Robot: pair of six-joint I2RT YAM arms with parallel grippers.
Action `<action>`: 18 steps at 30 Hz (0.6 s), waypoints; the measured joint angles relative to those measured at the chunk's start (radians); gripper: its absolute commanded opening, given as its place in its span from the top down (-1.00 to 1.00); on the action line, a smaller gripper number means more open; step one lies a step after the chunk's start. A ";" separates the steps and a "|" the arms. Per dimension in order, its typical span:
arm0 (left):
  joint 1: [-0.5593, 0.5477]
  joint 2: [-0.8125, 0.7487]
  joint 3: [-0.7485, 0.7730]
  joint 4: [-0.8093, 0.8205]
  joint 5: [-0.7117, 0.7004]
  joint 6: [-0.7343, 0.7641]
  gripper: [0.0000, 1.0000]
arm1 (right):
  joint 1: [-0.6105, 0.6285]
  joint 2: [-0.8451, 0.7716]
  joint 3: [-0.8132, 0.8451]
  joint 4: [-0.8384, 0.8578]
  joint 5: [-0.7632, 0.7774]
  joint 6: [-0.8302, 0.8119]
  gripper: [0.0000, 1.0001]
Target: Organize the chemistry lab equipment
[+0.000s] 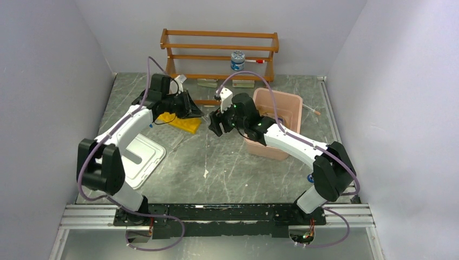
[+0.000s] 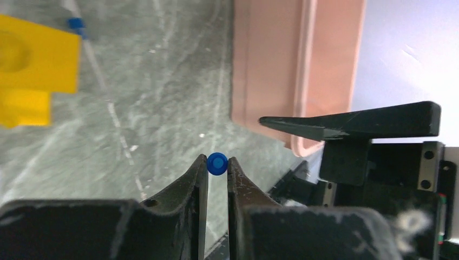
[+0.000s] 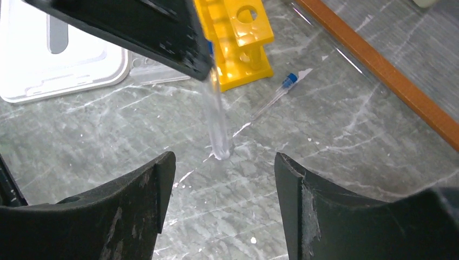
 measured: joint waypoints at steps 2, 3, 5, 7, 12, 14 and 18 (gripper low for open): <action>-0.003 -0.051 -0.017 -0.026 -0.103 0.027 0.91 | 0.000 -0.006 -0.010 0.001 0.020 0.019 -0.41; -0.006 -0.082 -0.027 -0.039 -0.167 0.039 0.91 | -0.001 -0.009 -0.013 0.002 0.034 0.028 -0.41; -0.012 -0.144 -0.051 -0.058 -0.297 0.054 0.90 | -0.002 -0.012 -0.019 0.002 0.053 0.045 -0.41; -0.023 -0.217 -0.083 -0.084 -0.446 0.065 0.91 | -0.002 -0.014 -0.028 0.001 0.077 0.063 -0.40; -0.048 -0.334 -0.144 -0.141 -0.767 0.072 0.90 | -0.003 -0.015 -0.044 0.000 0.115 0.093 -0.40; -0.052 -0.364 -0.164 -0.159 -0.878 0.073 0.91 | -0.003 -0.018 -0.050 0.000 0.124 0.103 -0.40; -0.059 -0.411 -0.233 -0.159 -1.075 0.078 0.91 | -0.003 -0.029 -0.062 -0.002 0.134 0.118 -0.40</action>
